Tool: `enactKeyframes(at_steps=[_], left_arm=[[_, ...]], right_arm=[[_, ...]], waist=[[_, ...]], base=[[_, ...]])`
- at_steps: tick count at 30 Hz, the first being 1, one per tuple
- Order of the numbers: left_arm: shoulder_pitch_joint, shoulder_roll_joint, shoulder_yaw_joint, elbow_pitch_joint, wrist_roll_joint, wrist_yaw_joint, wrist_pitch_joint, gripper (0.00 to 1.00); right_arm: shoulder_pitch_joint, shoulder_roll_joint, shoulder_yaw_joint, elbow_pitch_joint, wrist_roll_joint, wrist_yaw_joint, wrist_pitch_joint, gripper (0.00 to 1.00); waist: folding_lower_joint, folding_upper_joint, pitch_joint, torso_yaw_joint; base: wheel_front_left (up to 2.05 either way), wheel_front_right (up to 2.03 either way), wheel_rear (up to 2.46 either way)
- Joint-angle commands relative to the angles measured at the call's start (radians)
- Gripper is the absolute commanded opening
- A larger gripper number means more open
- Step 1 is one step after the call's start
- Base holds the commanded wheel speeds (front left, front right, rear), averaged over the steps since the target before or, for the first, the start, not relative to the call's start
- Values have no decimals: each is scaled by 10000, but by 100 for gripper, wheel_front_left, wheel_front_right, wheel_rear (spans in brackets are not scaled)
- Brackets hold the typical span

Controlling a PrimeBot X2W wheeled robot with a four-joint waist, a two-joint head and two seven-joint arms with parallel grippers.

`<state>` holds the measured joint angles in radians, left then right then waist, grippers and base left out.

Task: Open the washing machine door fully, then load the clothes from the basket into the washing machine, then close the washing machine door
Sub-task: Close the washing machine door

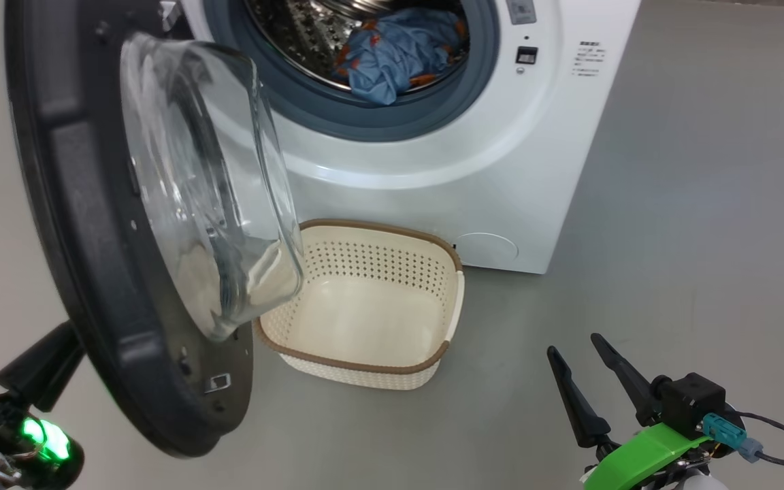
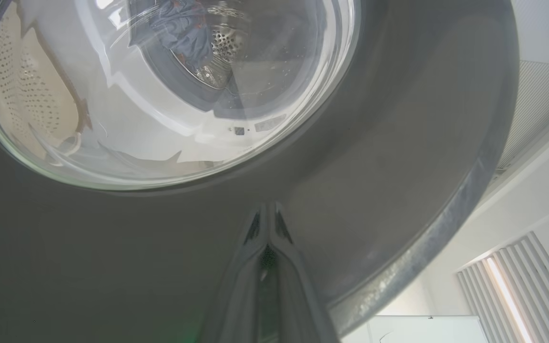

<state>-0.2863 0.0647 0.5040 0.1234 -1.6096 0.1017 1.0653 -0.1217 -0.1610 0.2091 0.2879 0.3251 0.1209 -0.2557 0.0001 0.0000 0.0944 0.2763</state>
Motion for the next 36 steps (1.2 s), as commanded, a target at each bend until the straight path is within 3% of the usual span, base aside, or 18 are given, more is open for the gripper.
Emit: enactKeyframes(at_steps=[1,9,23,36], left_arm=[[0,160,53,-454,-203,14,213,0],[47,-120,-648,-515,-808,-164,-334,0],[-29,-143,-2129,126,-2283,-1130,-1873,0],[-1138,-144,-2672,1053,-2187,-1947,-3463,0]], right_arm=[[-126,19,199,-187,183,98,-52,100],[-203,71,168,-181,143,98,-58,100],[-297,58,-17,-284,116,98,-60,100],[-538,182,-28,-399,110,98,-60,100]], waist=[[-1,0,-40,-239],[-1,0,106,-903],[-1,0,531,-2708],[-1,0,1008,-3694]], base=[[0,0,0],[0,0,0],[0,0,0],[0,0,0]])
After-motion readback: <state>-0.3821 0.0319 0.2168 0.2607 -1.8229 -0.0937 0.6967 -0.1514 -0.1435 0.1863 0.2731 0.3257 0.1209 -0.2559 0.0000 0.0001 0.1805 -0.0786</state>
